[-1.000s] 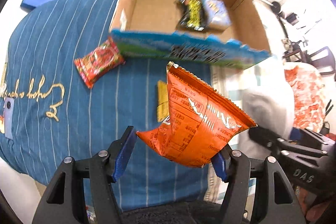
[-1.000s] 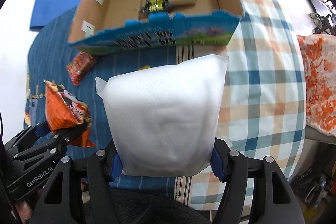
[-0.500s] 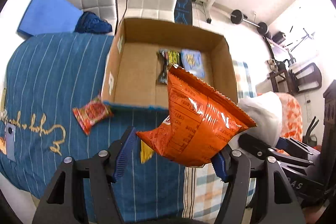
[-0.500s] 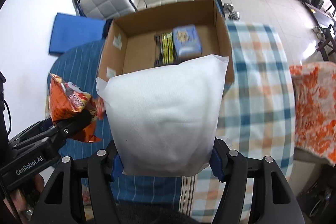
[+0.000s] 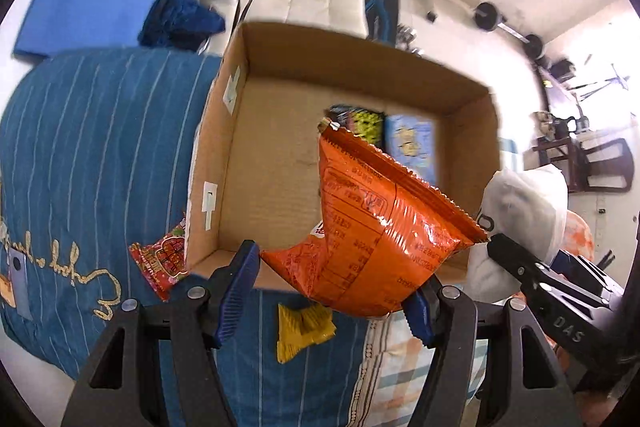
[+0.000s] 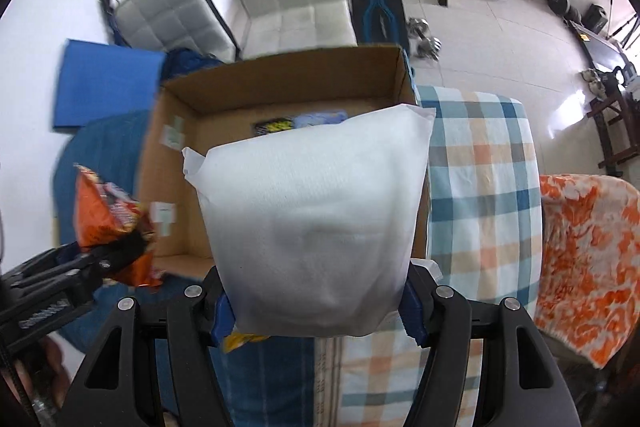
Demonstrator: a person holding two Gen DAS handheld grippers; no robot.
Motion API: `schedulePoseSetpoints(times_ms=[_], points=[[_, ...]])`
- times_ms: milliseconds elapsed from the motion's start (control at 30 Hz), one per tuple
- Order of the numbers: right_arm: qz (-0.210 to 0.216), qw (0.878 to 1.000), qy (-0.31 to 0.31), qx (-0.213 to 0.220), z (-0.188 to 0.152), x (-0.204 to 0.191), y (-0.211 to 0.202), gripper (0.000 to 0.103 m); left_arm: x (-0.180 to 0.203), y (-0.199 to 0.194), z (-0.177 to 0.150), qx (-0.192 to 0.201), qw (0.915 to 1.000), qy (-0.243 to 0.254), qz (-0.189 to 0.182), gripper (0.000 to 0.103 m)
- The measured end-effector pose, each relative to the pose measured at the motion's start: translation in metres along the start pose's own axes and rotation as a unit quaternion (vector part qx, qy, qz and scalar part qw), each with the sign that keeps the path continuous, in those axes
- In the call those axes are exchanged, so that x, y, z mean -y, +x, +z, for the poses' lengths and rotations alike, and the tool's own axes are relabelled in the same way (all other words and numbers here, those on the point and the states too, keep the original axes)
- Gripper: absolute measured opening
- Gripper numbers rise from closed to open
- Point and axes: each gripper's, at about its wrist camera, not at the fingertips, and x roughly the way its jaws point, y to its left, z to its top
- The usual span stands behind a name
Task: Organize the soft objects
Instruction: 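Carry the white bag with the right tool while the left tool carries the orange bag into the box, then open both tools to release the two bags into the box and lift away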
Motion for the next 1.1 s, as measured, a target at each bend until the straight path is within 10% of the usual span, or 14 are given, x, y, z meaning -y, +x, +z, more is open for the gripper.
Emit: schedulePoseSetpoints(times_ms=[600, 1100], points=[[-0.065, 0.982, -0.018, -0.177, 0.023, 0.007, 0.175, 0.068, -0.037, 0.148, 0.056, -0.145, 0.9872, -0.061, 0.026, 0.064], [-0.074, 0.982, 0.012, -0.171, 0.047, 0.027, 0.195, 0.071, -0.042, 0.186, 0.109, -0.171, 0.9830, -0.059, 0.032, 0.065]])
